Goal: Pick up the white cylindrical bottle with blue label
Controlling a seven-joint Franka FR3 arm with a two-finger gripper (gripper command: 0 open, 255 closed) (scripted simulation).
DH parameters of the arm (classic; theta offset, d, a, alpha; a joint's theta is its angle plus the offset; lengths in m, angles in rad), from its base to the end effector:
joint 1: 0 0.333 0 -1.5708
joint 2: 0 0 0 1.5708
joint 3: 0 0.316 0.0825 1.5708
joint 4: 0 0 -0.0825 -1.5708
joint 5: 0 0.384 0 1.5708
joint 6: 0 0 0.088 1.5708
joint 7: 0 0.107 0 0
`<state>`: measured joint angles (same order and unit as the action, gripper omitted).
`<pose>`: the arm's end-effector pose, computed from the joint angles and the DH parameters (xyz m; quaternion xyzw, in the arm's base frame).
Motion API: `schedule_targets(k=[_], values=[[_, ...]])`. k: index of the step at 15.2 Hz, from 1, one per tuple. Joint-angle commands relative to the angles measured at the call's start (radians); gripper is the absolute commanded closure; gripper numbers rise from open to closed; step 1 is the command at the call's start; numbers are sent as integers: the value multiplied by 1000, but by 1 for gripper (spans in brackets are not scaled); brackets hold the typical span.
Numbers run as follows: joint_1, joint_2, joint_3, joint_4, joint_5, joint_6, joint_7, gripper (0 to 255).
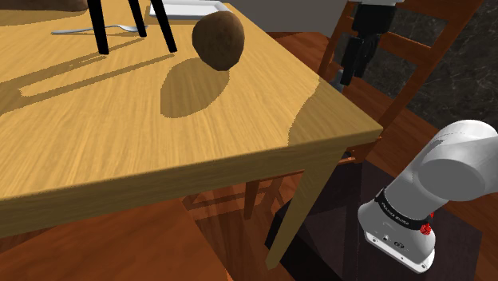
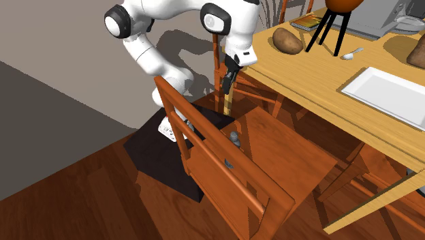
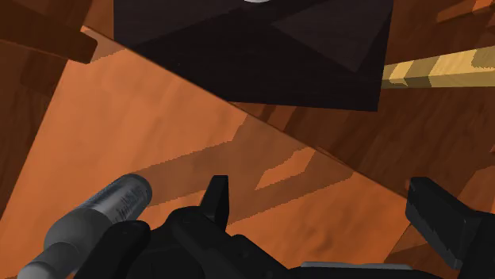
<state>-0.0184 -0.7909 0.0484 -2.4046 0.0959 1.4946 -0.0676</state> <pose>0.2950 0.0234 0.5630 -0.9969 -0.0413 0.0589 0.0323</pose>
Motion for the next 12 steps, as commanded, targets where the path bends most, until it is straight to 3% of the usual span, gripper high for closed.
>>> schedule_targets(k=[1, 12], values=[[0, 0, 0, 0, 0, 0, 0, 0], [-94, 166, -127, 9, -208, 249, -169, 0]])
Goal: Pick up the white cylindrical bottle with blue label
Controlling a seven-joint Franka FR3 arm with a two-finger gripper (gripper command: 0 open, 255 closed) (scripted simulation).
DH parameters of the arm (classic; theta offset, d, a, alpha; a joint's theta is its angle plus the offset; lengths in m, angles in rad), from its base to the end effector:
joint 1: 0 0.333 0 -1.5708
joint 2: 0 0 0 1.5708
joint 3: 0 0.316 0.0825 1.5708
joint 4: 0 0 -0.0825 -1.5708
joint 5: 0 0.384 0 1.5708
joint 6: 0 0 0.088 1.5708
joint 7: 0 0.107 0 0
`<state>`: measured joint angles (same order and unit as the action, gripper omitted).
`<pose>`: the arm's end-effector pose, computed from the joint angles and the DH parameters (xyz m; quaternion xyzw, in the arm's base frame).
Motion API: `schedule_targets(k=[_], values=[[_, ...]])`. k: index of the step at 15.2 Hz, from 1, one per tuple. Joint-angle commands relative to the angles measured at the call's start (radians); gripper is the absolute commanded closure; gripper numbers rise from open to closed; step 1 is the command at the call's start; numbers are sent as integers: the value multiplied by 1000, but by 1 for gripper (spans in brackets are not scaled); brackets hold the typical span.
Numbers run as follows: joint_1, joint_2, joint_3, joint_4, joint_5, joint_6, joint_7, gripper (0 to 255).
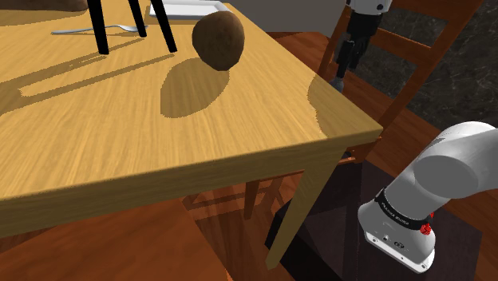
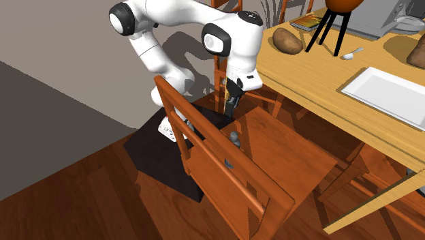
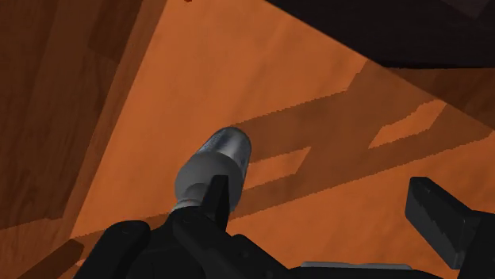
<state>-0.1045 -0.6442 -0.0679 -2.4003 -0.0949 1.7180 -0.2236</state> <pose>0.3458 -0.0726 0.5348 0.9986 0.0406 -0.0241 0.0222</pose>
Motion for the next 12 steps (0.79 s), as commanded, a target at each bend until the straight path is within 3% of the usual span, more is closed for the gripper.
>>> schedule_targets(k=[1, 6, 12], values=[[-15, 39, -22, 12, -32, 49, -26, 0], [-46, 128, -69, 54, -90, 144, -77, 0], [-48, 137, -74, -19, -97, 226, -69, 0]])
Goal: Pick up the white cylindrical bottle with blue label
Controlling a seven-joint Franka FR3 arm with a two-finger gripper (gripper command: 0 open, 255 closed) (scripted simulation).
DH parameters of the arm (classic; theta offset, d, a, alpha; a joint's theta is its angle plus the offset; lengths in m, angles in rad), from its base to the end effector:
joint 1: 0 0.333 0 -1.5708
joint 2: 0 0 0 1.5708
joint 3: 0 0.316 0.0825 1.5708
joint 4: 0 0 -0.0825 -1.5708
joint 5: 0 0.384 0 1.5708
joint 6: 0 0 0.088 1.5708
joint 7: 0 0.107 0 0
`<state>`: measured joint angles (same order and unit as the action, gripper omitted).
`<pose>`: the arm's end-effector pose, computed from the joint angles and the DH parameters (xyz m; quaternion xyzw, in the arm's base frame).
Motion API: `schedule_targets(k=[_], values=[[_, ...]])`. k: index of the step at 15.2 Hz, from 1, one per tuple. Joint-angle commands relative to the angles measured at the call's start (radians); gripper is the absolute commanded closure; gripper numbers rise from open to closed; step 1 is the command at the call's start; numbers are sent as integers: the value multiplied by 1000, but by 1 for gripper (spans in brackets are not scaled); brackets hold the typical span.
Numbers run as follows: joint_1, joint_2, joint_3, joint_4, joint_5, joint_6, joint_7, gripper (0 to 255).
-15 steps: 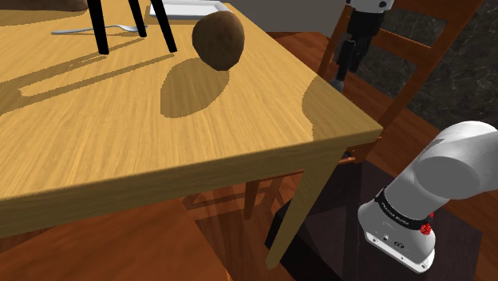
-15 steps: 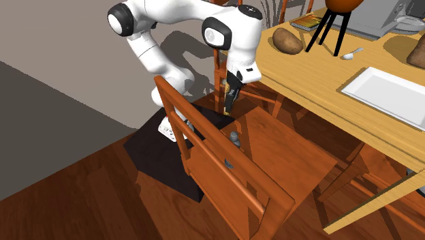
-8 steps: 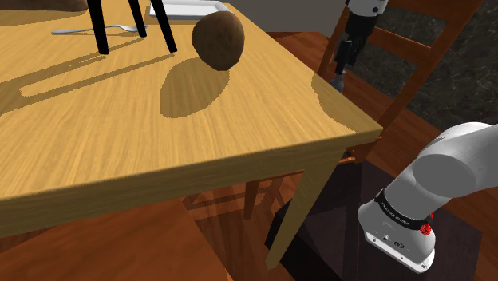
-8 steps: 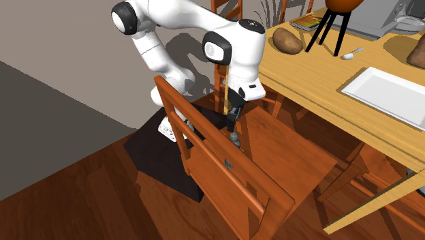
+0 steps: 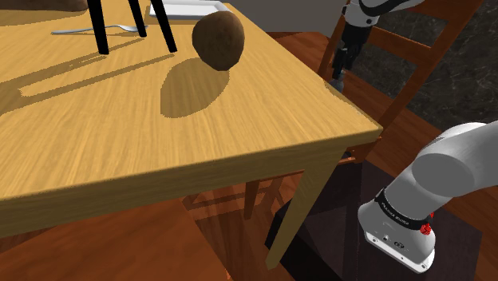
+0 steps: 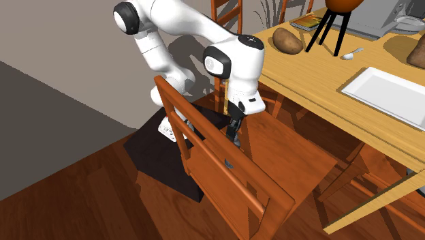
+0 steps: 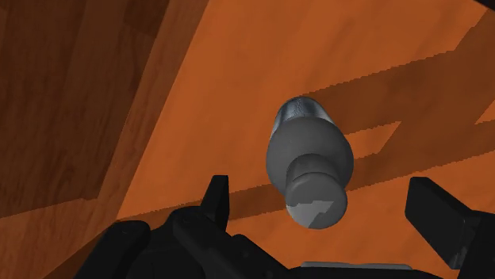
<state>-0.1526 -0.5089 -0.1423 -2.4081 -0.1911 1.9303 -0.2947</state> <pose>0.3786 -0.1332 0.4973 0.9975 0.0407 -0.0017 0.0571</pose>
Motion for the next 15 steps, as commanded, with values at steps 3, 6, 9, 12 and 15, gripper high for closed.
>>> schedule_targets(k=[3, 6, 9, 12, 15], values=[[-1, 6, -2, -30, -3, 36, 5, 0], [0, 8, -2, -28, -3, 36, 5, 255], [0, 7, -1, -29, -3, 36, 5, 255], [0, 8, -2, -28, -3, 37, 5, 255], [0, 1, 0, -7, 0, 8, 2, 255]])
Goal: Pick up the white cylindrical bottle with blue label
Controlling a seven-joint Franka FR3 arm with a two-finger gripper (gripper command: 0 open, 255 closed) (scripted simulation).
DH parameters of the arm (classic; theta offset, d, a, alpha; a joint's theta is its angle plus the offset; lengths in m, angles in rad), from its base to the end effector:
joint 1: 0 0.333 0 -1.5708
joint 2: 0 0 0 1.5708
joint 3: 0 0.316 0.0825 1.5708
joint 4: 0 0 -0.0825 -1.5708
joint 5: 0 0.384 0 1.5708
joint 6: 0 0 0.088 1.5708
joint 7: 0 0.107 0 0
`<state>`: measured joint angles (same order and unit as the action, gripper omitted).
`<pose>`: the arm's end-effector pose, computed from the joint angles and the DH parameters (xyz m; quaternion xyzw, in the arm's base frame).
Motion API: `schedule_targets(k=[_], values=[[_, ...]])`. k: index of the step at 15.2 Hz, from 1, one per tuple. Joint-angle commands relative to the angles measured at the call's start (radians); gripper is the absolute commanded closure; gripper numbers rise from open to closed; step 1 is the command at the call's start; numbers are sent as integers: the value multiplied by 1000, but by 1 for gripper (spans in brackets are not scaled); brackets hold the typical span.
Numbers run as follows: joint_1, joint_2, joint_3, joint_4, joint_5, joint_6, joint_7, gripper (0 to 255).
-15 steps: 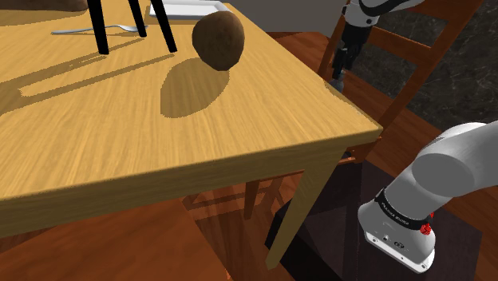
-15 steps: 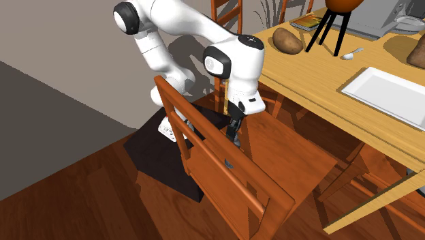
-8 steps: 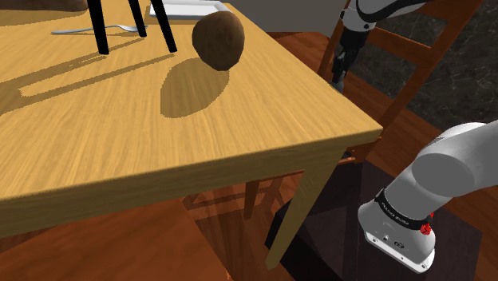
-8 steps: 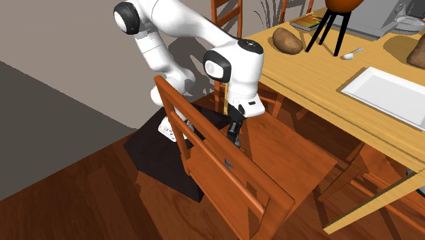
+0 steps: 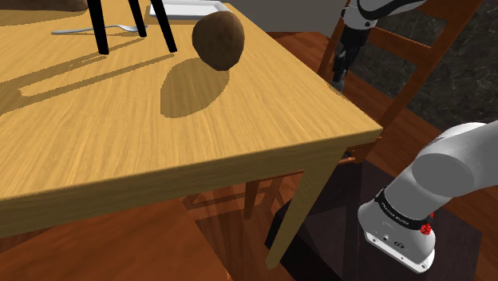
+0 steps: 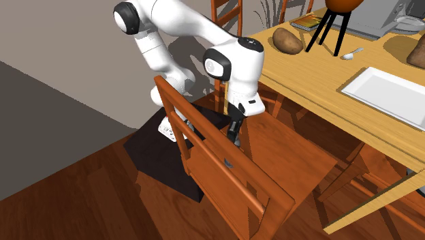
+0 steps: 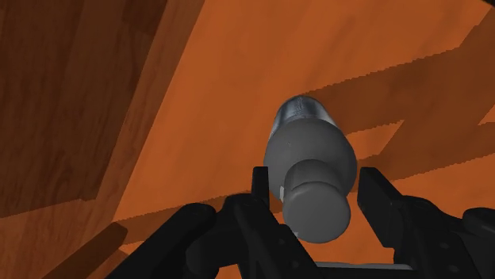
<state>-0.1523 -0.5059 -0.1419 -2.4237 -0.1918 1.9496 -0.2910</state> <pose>0.3790 -0.1321 0.4904 0.9975 0.0409 -0.0012 0.0572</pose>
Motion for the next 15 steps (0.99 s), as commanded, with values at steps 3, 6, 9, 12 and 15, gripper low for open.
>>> schedule_targets(k=[3, 6, 9, 12, 15], values=[[1, -8, 3, 45, 4, -53, -6, 255], [2, -11, 6, 82, 7, -93, -11, 255], [3, -13, 9, 121, 10, -134, -15, 255], [4, -12, 11, 162, 13, -173, -20, 255], [4, -11, 12, 178, 14, -189, -21, 255]])
